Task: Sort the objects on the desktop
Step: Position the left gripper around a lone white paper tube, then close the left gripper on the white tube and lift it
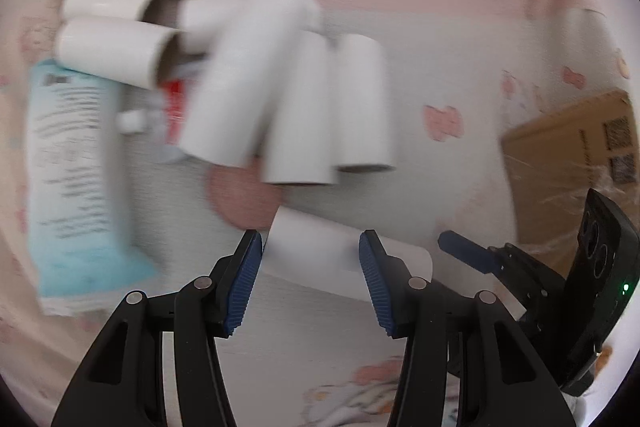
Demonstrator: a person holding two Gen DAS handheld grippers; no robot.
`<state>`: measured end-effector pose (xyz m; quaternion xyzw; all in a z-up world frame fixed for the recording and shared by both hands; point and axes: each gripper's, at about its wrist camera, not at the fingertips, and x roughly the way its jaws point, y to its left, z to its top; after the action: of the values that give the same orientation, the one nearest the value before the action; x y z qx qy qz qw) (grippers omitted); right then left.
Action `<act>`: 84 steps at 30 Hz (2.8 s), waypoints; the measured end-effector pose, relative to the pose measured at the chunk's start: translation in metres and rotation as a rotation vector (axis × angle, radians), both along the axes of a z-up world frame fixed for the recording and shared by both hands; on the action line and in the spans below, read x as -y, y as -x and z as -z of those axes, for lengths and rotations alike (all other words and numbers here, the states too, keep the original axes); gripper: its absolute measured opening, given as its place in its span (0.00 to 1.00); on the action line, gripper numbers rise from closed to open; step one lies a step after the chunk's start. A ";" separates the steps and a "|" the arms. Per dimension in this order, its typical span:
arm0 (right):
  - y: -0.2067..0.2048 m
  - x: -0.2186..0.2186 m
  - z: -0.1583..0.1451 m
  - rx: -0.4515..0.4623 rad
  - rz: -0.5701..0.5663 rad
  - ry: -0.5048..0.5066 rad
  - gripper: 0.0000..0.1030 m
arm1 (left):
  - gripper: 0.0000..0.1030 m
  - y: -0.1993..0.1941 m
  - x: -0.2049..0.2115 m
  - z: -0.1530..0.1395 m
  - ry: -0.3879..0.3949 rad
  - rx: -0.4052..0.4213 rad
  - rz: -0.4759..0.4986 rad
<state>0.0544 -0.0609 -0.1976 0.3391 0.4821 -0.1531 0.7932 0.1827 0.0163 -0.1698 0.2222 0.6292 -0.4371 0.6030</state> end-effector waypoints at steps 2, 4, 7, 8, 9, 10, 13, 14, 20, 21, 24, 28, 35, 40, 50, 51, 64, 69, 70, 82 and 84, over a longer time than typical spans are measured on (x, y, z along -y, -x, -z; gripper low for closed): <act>0.016 0.008 -0.005 -0.012 0.021 0.014 0.55 | 0.56 0.014 0.009 0.008 0.000 -0.060 0.009; 0.041 0.017 -0.011 -0.043 0.026 0.057 0.55 | 0.56 0.025 0.015 0.010 0.015 -0.080 0.033; 0.072 0.028 -0.015 -0.056 0.018 0.080 0.55 | 0.56 0.047 0.032 0.013 0.023 -0.024 0.097; 0.073 0.029 -0.012 -0.058 0.011 0.064 0.55 | 0.56 0.053 0.038 0.015 0.022 0.003 0.117; 0.081 0.032 -0.011 -0.061 0.001 0.046 0.55 | 0.56 0.057 0.042 0.017 0.017 0.024 0.135; 0.076 0.032 -0.005 -0.068 -0.003 0.026 0.55 | 0.56 0.061 0.045 0.019 0.013 0.036 0.150; 0.064 0.032 0.004 -0.125 -0.014 0.003 0.55 | 0.56 0.063 0.049 0.028 -0.005 0.002 0.155; 0.063 0.031 0.005 -0.144 -0.026 0.006 0.55 | 0.56 0.061 0.048 0.032 -0.012 -0.021 0.147; 0.071 0.028 0.000 -0.203 -0.029 -0.005 0.55 | 0.56 0.053 0.039 0.036 -0.038 -0.061 0.110; 0.073 0.027 -0.003 -0.200 -0.028 0.004 0.55 | 0.56 0.052 0.037 0.034 -0.035 -0.063 0.109; 0.077 0.027 -0.011 -0.195 -0.010 0.008 0.55 | 0.56 0.047 0.030 0.024 -0.018 -0.063 0.105; 0.079 0.025 -0.018 -0.155 0.004 -0.001 0.55 | 0.56 0.042 0.018 0.008 0.000 -0.011 0.086; 0.063 0.010 -0.024 -0.111 -0.063 0.016 0.55 | 0.53 0.039 -0.011 -0.001 -0.001 0.016 0.050; 0.047 -0.009 -0.026 -0.056 -0.151 0.074 0.55 | 0.53 0.041 -0.027 0.024 -0.027 -0.117 -0.030; 0.038 -0.012 -0.007 -0.037 -0.188 0.030 0.55 | 0.48 0.031 -0.016 0.047 0.030 -0.340 -0.153; 0.038 -0.011 -0.005 -0.035 -0.184 0.026 0.55 | 0.48 0.031 -0.012 0.048 0.034 -0.337 -0.146; 0.041 0.005 0.019 -0.016 -0.113 -0.064 0.52 | 0.49 0.051 0.020 0.063 0.053 -0.375 -0.111; 0.042 0.011 0.020 0.013 -0.085 -0.079 0.52 | 0.49 0.061 0.026 0.060 0.044 -0.321 -0.082; 0.042 0.012 0.019 0.023 -0.074 -0.073 0.52 | 0.49 0.064 0.026 0.058 0.047 -0.309 -0.072; 0.045 0.022 0.002 0.094 -0.032 -0.059 0.52 | 0.48 0.080 0.030 0.021 0.174 -0.208 0.059; 0.046 0.024 -0.004 0.107 -0.018 -0.048 0.52 | 0.48 0.086 0.033 0.007 0.199 -0.174 0.096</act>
<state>0.0082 -0.0850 -0.1931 0.3614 0.4455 -0.1163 0.8108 0.0972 -0.0165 -0.1769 0.1527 0.6213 -0.5433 0.5436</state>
